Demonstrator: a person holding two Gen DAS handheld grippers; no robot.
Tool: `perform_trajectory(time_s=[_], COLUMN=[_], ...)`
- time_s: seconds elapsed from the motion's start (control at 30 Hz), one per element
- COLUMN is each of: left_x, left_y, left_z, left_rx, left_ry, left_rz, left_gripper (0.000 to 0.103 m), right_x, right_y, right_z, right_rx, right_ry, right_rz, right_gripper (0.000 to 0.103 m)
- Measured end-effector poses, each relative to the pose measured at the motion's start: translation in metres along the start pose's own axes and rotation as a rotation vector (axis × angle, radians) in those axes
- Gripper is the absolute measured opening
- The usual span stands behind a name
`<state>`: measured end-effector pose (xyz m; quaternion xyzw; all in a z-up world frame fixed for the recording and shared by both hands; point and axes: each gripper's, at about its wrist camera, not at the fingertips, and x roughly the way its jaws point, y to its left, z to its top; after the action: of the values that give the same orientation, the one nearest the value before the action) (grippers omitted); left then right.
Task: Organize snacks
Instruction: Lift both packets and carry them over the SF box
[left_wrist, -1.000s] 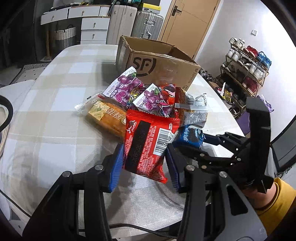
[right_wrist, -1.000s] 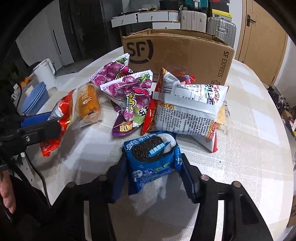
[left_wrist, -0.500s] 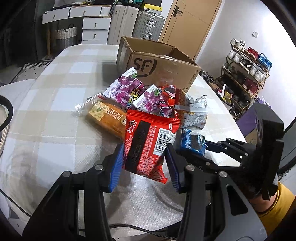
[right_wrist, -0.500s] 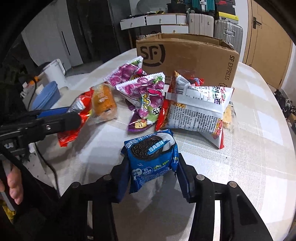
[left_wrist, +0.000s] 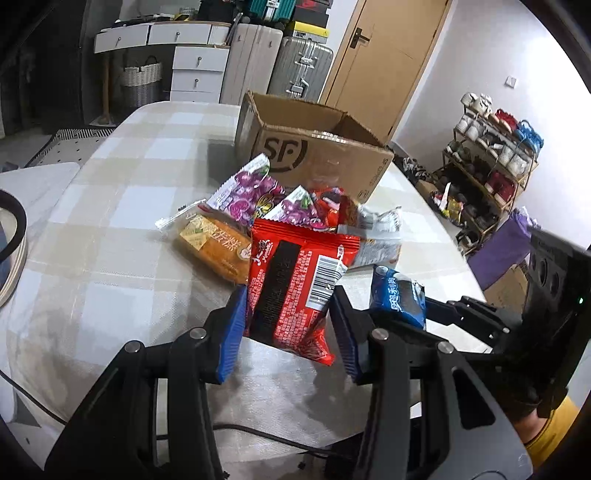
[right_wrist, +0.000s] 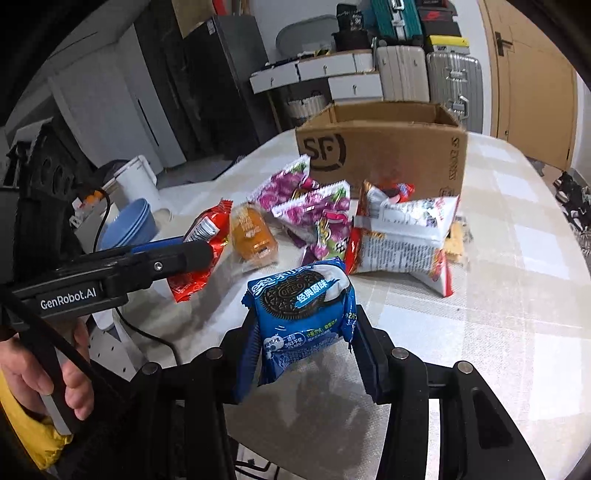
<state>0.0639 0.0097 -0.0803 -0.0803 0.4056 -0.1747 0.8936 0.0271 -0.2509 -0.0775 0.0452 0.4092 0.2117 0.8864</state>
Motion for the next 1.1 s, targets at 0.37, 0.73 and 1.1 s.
perform_trajectory(time_s=[0.37,0.73,1.1], left_x=[-0.042,-0.07,-0.041], left_y=[-0.006,-0.023,-0.044], left_z=[0.014,0.058,0.132], left_rx=[-0.021,-0.001,0.037], left_ry=[-0.049,-0.076,-0.048], left_rz=[-0.014,-0.063,-0.067], left_gripper=[0.042,0.042,0.042], right_x=[-0.067,-0.093,-0.09], right_y=[0.003,0.004,-0.007], right_z=[0.02,0.073,0.138], right_rx=[-0.006,-0.042,-0.054], right_ry=[-0.222,-0.298,-0.35], right_rz=[0.027,0.03,0.0], right_gripper=[0.047,0.047,0.047])
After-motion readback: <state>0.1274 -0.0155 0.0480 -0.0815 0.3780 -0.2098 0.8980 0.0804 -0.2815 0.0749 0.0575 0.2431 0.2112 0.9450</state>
